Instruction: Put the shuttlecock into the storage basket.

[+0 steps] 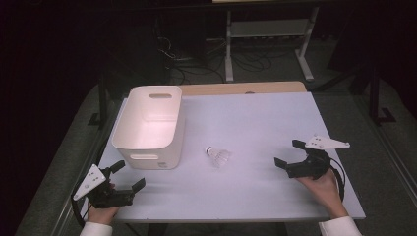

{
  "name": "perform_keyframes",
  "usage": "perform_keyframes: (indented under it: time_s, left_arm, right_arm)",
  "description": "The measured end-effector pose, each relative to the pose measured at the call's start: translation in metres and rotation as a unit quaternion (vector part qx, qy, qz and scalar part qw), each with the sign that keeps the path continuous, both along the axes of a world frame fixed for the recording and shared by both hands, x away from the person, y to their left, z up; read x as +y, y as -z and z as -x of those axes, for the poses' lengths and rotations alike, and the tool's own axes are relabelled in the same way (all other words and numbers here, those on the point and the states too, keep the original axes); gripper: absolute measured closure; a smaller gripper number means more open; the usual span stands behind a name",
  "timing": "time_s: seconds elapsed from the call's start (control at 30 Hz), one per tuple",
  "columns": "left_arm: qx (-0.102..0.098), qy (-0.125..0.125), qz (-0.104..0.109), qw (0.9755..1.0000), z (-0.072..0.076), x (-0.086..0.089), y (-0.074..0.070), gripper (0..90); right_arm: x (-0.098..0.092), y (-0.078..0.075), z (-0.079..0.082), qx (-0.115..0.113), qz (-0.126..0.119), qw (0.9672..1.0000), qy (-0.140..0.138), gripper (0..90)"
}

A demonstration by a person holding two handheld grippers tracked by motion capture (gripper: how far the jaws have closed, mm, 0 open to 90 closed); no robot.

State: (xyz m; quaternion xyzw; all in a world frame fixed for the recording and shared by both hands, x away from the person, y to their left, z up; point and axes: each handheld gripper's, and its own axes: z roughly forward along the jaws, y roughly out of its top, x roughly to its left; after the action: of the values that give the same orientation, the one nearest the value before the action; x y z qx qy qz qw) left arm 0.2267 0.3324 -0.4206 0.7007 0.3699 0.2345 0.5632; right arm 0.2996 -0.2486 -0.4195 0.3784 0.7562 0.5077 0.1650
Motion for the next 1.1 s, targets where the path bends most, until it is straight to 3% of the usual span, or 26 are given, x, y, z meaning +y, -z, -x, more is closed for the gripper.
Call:
perform_keyframes:
  time_s: [0.43,0.53,0.8,1.1]
  left_arm:
    - [0.000,0.000,-0.003,1.0000,0.001,0.001,0.000,0.0]
    - [-0.003,-0.004,0.006,1.0000,0.001,0.002,-0.001,0.0]
    - [-0.001,-0.006,0.005,1.0000,0.002,0.002,0.000,0.0]
    - [-0.003,-0.009,0.005,0.9999,0.002,0.002,-0.001,0.0]
  right_arm:
    - [0.000,0.000,0.000,0.010,0.002,0.9999,-0.002,0.0]
    - [0.002,-0.002,0.003,0.015,-0.011,0.9998,-0.002,0.0]
    - [0.010,-0.011,0.001,0.013,0.002,0.9999,-0.006,0.0]
    - [0.022,-0.019,-0.007,0.037,0.021,0.9987,-0.027,0.0]
